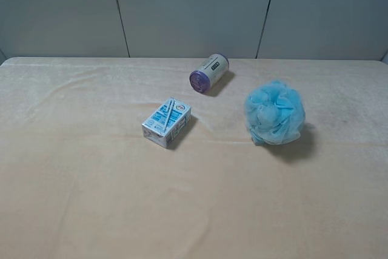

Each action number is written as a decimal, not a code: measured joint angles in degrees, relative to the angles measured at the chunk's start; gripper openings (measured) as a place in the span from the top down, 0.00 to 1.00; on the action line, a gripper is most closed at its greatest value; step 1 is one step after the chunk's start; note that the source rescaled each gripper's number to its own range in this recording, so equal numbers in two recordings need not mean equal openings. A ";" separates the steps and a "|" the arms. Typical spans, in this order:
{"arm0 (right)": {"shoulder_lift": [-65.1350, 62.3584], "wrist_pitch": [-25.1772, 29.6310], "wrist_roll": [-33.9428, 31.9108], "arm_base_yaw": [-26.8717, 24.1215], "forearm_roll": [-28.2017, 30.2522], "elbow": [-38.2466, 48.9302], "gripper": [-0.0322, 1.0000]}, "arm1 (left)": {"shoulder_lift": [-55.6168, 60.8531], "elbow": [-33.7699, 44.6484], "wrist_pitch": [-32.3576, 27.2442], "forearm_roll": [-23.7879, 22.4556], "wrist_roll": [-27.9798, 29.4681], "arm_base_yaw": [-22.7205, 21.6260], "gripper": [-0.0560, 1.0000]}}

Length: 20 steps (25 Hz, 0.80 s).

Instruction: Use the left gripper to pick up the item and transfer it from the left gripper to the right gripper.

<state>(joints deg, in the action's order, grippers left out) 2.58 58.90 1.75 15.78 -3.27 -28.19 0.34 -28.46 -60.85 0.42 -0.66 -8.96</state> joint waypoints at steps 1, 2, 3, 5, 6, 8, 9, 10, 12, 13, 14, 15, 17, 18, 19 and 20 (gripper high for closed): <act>0.00 -0.02 0.00 0.00 0.00 0.00 0.00 | 0.00 0.00 0.00 0.00 0.00 0.00 0.00; 0.00 -0.13 0.00 0.00 0.00 0.00 0.00 | 0.00 0.00 0.00 0.00 0.00 0.00 0.00; 0.00 -0.14 0.00 0.00 0.00 0.00 0.00 | 0.00 0.00 0.00 0.00 0.00 0.00 0.00; -0.02 -0.21 0.00 0.00 0.00 0.00 0.00 | 0.00 0.00 0.00 0.00 0.00 0.00 0.00; -0.06 -0.21 0.00 0.00 0.00 0.00 0.00 | 0.00 0.00 0.00 0.00 0.00 0.00 0.00; -0.78 -0.28 0.00 -1.38 0.00 0.00 0.00 | 0.00 0.00 0.00 0.00 0.00 0.00 0.00; -1.55 -0.28 0.00 -2.49 0.00 0.00 0.00 | 0.00 0.00 0.00 0.00 0.00 0.00 0.00; -2.15 -0.36 0.00 -4.20 0.00 0.00 0.00 | 0.00 0.00 0.00 0.00 0.00 0.00 0.00; -2.84 -0.40 0.00 -8.28 0.00 0.00 0.00 | 0.00 0.00 0.00 0.00 0.00 0.00 0.00; -2.84 -0.43 0.00 -10.68 0.00 0.00 0.00 | 0.00 0.00 0.00 0.00 0.00 0.00 0.00; -2.84 -0.43 0.00 -12.98 0.00 0.00 0.00 | 0.00 0.00 0.00 0.00 0.00 0.00 0.00; -2.84 -0.43 0.00 -14.99 0.00 0.00 0.00 | 0.00 0.00 0.00 0.00 0.00 0.00 0.00; -2.84 -0.43 0.00 -17.27 0.00 0.00 0.00 | 0.00 0.00 0.00 0.00 0.00 0.00 0.00; -2.84 -0.43 0.00 -17.74 0.00 0.00 0.00 | 0.00 0.00 0.00 0.00 0.00 0.00 0.00; -2.84 -0.43 0.00 -18.00 -0.05 0.00 0.00 | 0.00 0.00 0.00 0.00 0.00 0.00 0.00; -2.84 -0.43 0.00 -18.02 -0.05 0.00 0.00 | 0.00 0.00 0.00 0.00 0.00 0.00 0.00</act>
<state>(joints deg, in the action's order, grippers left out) -0.26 58.47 1.75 -2.24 -3.32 -28.19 0.34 -28.46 -60.85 0.42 -0.66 -8.96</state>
